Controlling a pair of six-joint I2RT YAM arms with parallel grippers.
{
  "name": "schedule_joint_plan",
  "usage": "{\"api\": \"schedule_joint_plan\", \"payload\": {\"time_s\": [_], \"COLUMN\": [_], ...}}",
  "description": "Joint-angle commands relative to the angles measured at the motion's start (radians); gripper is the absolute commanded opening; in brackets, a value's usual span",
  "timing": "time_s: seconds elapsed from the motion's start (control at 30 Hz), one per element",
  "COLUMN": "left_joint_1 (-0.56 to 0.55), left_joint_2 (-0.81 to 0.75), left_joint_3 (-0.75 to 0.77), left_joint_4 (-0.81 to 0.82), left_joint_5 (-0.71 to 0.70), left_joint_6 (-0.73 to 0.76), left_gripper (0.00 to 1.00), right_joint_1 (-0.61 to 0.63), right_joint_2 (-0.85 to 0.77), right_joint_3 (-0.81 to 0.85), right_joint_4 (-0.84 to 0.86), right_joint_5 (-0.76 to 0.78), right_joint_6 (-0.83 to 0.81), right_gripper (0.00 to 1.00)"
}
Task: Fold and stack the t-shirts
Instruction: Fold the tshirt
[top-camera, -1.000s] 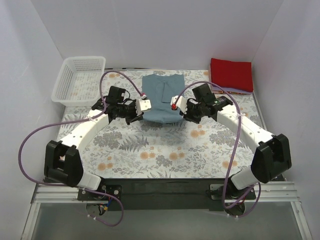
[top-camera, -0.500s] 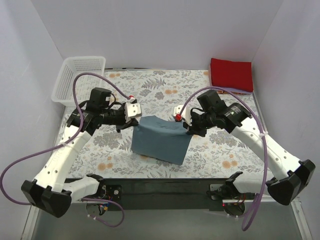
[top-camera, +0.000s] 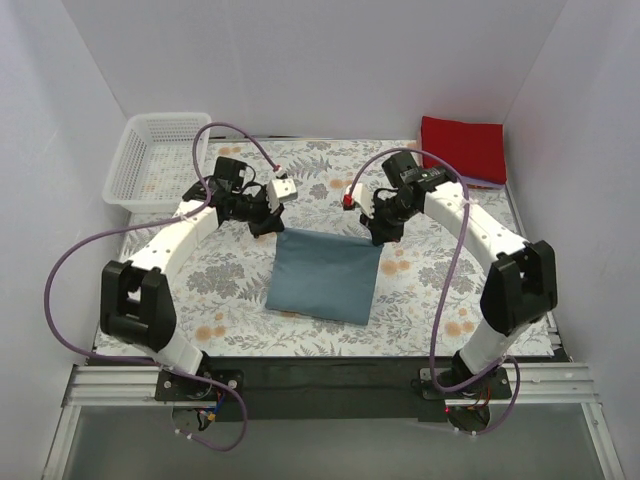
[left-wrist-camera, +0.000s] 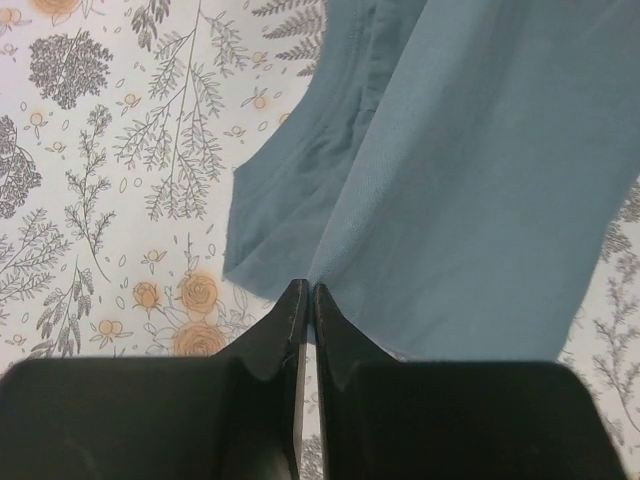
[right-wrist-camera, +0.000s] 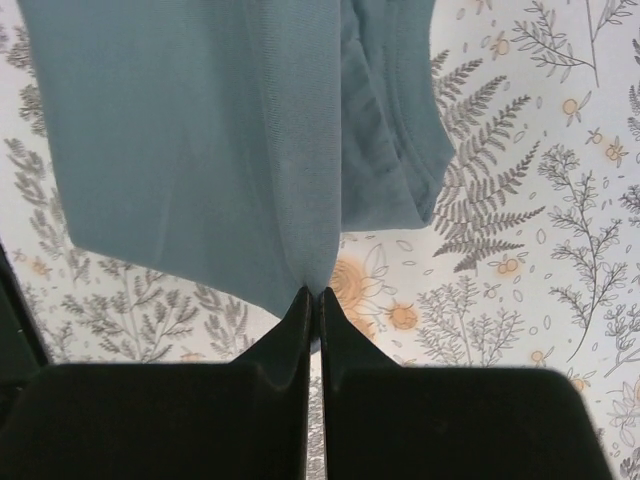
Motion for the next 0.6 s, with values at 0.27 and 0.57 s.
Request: {"api": "schedule_joint_plan", "payload": {"time_s": [0.27, 0.57], "left_joint_1": [0.072, 0.076], "left_joint_2": [0.311, 0.322], "left_joint_3": [0.079, -0.036], "left_joint_4": [0.215, 0.263], "left_joint_5": [0.003, 0.015], "left_joint_6": [-0.006, -0.015], "left_gripper": [0.00, 0.00], "right_joint_1": [-0.065, -0.059], "right_joint_2": [0.376, 0.462], "right_joint_3": [0.247, 0.186], "right_joint_4": [0.095, 0.144], "right_joint_5": [-0.073, -0.096], "right_joint_6": [-0.028, 0.064], "right_gripper": [0.01, 0.01]}}
